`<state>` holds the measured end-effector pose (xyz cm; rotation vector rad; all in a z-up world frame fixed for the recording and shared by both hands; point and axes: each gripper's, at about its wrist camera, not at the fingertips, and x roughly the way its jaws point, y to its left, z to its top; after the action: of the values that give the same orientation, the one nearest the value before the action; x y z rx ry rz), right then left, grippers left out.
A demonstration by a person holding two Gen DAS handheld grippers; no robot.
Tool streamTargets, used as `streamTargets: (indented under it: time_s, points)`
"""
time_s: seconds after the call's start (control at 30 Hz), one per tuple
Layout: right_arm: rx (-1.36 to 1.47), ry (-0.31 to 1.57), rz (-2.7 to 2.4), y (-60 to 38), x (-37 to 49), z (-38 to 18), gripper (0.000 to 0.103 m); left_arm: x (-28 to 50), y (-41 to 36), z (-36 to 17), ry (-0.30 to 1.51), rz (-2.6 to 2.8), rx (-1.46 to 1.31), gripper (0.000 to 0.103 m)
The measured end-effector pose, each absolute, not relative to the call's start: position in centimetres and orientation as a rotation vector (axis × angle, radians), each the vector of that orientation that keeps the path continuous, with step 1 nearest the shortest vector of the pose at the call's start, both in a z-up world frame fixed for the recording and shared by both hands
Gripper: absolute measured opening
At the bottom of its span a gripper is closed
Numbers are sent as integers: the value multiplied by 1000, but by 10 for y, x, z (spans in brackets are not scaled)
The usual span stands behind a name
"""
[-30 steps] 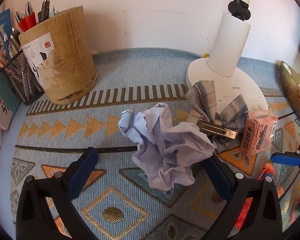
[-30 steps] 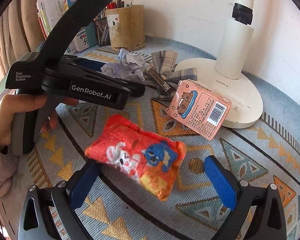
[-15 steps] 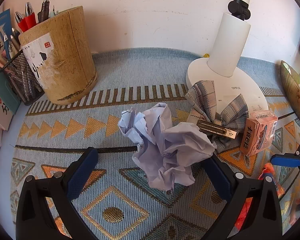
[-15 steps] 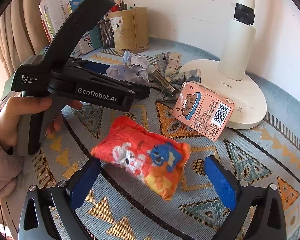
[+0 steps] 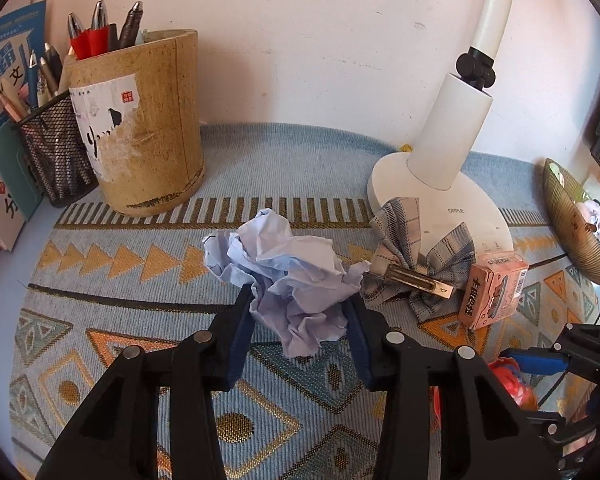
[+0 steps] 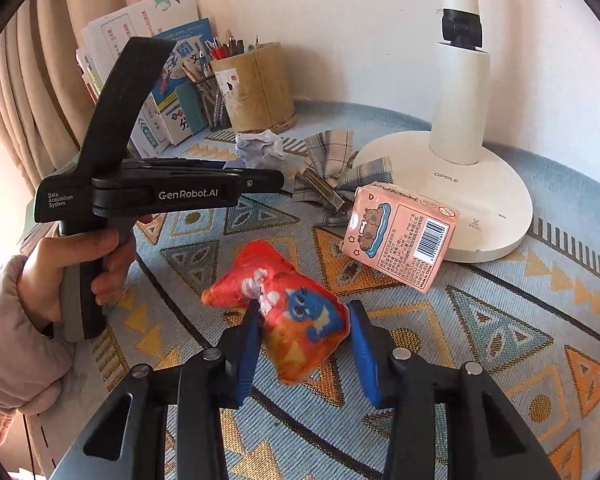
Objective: Organize objects
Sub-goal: 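Close the left tool on the crumpled paper while the right tool grasps the red snack bag, then carry the held paper and snack bag over the brown woven bowl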
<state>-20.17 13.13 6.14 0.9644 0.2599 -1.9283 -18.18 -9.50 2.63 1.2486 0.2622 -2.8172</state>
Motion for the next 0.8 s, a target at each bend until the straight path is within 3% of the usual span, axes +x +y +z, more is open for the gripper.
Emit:
streamTargets:
  time_s: [0.3,0.8]
  points:
    - [911,201,-1969,144,-200,68,39,-168,-116,31,423,-2755,1141,40]
    - [880,109,-2012,160,-208,73,39,-166,-102,32,439,-2713,1148,40]
